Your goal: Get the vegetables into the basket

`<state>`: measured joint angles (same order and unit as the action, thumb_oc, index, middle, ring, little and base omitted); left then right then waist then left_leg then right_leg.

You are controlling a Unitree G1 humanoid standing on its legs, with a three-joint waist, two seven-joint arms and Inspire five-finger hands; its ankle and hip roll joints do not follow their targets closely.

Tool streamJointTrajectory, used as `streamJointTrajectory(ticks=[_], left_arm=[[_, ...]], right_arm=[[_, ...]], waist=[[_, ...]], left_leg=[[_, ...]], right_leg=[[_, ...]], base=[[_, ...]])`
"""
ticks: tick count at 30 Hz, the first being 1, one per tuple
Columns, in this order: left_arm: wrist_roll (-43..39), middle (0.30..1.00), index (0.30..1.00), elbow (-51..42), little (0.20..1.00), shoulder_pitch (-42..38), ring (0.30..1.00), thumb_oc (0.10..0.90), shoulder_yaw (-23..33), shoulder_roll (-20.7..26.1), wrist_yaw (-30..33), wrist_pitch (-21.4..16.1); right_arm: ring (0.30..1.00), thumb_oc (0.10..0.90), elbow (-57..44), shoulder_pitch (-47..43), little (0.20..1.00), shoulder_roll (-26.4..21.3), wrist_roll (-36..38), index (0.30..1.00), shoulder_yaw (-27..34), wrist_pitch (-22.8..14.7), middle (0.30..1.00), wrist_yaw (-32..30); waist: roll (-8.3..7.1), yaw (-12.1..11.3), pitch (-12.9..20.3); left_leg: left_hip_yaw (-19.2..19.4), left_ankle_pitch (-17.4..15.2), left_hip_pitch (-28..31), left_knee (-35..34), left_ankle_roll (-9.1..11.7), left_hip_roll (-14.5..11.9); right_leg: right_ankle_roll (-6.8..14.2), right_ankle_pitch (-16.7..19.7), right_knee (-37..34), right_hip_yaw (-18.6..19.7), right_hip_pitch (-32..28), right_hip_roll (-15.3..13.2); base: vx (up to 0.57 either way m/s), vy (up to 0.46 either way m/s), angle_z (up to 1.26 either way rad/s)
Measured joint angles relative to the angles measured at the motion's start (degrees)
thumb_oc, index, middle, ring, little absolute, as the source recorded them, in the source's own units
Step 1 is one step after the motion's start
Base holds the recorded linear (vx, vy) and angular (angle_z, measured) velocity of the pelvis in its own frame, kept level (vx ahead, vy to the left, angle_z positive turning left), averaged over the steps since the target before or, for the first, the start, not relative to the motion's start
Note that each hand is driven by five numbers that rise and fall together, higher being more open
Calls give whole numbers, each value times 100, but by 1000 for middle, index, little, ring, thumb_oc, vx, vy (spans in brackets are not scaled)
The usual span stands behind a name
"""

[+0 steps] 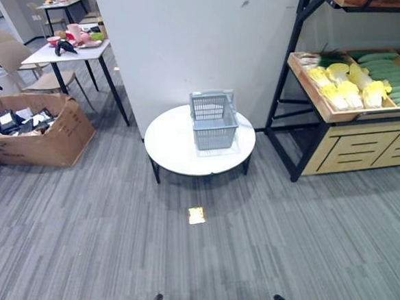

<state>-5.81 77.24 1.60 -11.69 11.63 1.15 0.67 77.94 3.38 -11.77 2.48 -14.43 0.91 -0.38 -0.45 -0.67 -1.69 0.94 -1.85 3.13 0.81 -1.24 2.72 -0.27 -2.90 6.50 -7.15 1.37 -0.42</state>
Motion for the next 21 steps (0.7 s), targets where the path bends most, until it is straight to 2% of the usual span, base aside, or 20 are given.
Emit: streamJointTrajectory(ticks=[7, 14, 21], left_arm=[[-220, 1000, 1000, -204, 1000, -92, 1000, 900, 3, -51, -19, -145], [-257, 1000, 1000, -304, 1000, -352, 1000, 900, 9, -47, -109, -269], [-260, 1000, 1000, -334, 1000, -398, 1000, 900, 4, -72, -121, -277]], right_arm=[[1000, 900, -127, -377, 1000, -147, 189, 1000, 68, -209, 1000, -87], [1000, 900, -303, -586, 1000, -64, 185, 1000, 68, -300, 1000, -32], [1000, 900, -290, -675, 1000, -86, 184, 1000, 67, -298, 1000, -15]], waist=[[109, 20, -116], [110, 25, -308], [172, 31, -436]], left_leg=[[34, 184, 165, -373, 49, -50], [109, 203, 379, -544, 64, -55], [115, 202, 429, -573, 66, -55]], right_leg=[[-86, 453, -808, 5, -353, 108], [-77, 599, -1145, 65, -631, 138], [-77, 597, -1150, 70, -660, 138]], base=[[3, 16, -1], [18, 16, -5], [3, 1, -1]])
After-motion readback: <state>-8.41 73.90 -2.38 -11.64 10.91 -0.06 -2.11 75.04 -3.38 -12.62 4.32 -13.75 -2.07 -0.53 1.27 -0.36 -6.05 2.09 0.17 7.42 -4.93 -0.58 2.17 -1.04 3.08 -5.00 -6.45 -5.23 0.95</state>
